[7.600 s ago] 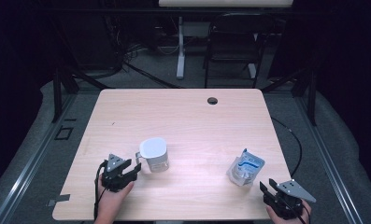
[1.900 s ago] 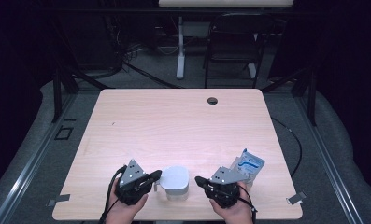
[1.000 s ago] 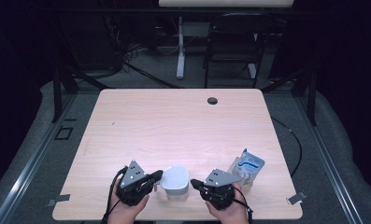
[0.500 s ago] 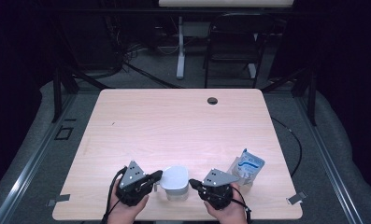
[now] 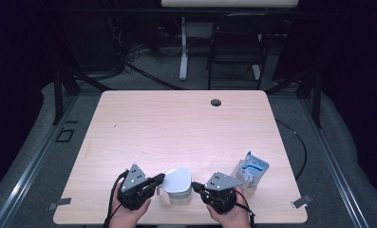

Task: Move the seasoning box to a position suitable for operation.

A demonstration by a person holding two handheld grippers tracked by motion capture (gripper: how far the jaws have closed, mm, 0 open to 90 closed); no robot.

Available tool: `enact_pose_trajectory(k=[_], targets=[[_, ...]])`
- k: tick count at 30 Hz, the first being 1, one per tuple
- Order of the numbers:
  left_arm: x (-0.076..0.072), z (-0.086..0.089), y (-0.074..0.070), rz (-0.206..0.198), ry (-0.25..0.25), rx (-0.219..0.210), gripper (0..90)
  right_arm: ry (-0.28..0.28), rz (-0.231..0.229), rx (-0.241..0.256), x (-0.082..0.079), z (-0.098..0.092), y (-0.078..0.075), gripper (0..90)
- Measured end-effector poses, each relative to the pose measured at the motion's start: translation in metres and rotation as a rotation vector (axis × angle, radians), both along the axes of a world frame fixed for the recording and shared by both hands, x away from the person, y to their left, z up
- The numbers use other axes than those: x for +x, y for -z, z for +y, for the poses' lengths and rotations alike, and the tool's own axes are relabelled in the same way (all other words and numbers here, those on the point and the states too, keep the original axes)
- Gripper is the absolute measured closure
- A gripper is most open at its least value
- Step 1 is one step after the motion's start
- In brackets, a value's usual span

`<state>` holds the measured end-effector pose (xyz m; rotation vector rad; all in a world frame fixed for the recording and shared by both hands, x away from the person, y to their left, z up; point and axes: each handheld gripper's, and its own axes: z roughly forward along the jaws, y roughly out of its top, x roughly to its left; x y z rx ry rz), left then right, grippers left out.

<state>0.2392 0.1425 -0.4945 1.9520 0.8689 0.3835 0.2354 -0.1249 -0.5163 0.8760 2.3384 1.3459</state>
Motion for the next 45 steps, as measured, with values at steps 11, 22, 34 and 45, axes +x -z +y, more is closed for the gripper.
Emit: enact_pose_trajectory(k=[11,22,34,45], targets=[[0.0,0.001,0.0,0.002,-0.001,-0.006,90.0,0.002,0.002,0.001,0.0,0.001,0.0,90.0],[-0.004,0.008,-0.002,0.006,-0.022,0.009,90.0,0.003,0.003,0.002,0.001,0.0,0.0,90.0],[-0.021,0.038,0.01,0.029,-0.077,0.031,88.3,-0.006,-0.006,-0.006,0.0,0.001,-0.002,90.0],[-0.026,0.03,0.028,0.051,-0.034,0.082,88.1,0.002,-0.007,-0.01,0.0,0.001,-0.002,90.0]])
